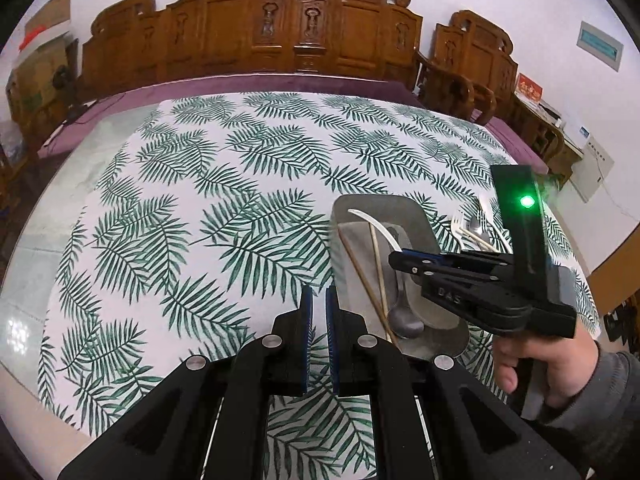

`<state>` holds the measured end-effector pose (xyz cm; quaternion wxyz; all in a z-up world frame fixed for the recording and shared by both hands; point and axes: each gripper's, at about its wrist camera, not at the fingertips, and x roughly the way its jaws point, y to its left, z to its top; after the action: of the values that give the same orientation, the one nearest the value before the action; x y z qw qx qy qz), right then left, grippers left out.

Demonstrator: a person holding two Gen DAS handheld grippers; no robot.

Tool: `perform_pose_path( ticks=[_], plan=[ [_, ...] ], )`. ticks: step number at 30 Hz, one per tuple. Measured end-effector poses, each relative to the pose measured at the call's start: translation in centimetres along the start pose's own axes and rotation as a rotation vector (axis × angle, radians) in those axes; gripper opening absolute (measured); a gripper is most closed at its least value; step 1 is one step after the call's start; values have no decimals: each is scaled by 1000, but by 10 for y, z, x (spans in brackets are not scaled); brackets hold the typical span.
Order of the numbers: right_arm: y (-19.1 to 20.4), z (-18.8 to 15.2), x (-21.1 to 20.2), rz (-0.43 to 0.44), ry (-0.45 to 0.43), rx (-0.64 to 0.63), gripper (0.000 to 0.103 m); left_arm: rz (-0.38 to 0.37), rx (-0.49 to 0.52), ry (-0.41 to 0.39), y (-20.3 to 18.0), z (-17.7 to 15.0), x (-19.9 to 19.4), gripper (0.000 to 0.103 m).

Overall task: Organize utensils
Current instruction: 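Lower the white plastic spoon into the tray and open the right tool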

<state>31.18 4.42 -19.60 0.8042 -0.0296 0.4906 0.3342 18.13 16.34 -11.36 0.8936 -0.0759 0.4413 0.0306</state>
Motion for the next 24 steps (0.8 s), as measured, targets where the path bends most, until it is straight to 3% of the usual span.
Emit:
perform_pose_path(
  ticks=[10, 20, 24],
  plan=[
    [1, -4, 8, 4, 14, -10, 13, 1, 1, 4, -3, -4, -1, 5],
    [-26, -13, -55, 8, -79, -70, 13, -25, 26, 10, -30, -3, 5, 7],
    [-49, -23, -81, -22, -94, -100, 13, -38, 42, 9, -46, -3, 9, 13]
  ],
)
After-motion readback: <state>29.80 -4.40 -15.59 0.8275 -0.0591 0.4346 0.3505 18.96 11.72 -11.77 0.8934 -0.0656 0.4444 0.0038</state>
